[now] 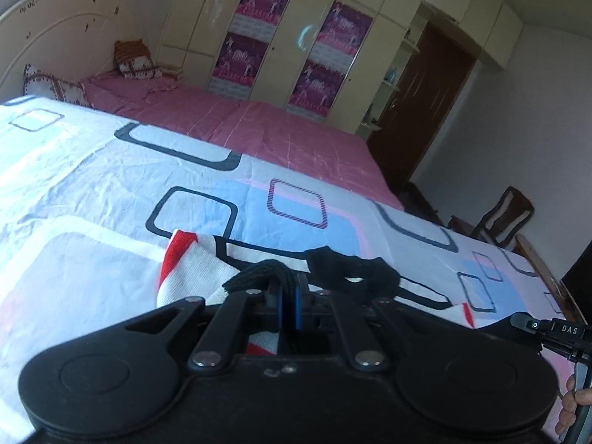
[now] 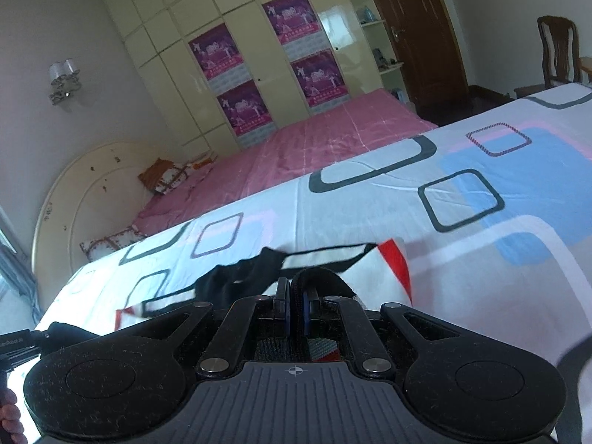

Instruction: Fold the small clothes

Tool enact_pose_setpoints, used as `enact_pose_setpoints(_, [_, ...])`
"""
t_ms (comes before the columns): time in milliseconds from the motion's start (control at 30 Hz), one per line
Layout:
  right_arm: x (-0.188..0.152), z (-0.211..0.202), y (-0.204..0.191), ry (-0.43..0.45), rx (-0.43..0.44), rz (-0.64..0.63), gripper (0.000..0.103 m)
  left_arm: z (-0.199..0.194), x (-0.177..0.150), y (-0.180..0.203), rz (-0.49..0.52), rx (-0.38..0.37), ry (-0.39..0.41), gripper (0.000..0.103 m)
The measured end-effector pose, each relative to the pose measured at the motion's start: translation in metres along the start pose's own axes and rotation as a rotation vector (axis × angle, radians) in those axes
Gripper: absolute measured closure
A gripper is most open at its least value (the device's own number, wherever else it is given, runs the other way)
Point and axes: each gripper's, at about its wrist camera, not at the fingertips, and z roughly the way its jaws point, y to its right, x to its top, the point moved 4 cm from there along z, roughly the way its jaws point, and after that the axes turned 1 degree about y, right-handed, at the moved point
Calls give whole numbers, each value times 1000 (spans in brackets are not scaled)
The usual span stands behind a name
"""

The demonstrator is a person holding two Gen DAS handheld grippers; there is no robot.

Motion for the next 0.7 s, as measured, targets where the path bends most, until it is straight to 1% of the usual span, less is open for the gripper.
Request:
enact_pose_setpoints(133, [5, 32, 13, -41, -14, 36, 98, 32, 6, -5, -16, 33, -34, 97])
enact_pose_setpoints(267, [8, 58, 29, -70, -16, 128, 98, 58, 8, -11, -22, 67, -60, 97])
enact_pose_setpoints(333, [9, 68, 34, -77, -24, 152, 98, 69, 9, -12, -14, 84, -73, 97])
enact_pose_setpoints(567, [12, 94, 46, -105, -53, 173, 97, 97, 9, -16, -30, 129, -105, 96])
enact_pose_setpoints(600, [12, 96, 48, -103, -63, 177, 97, 102, 9, -18, -39, 138, -114, 92])
enact_pose_setpoints(667, [13, 102, 51, -106, -73, 194, 97, 109, 9, -22, -49, 148, -131, 91])
enact_pose_setpoints(700, [14, 103, 53, -111, -70, 204, 97, 111, 9, -23, -55, 146, -139, 88])
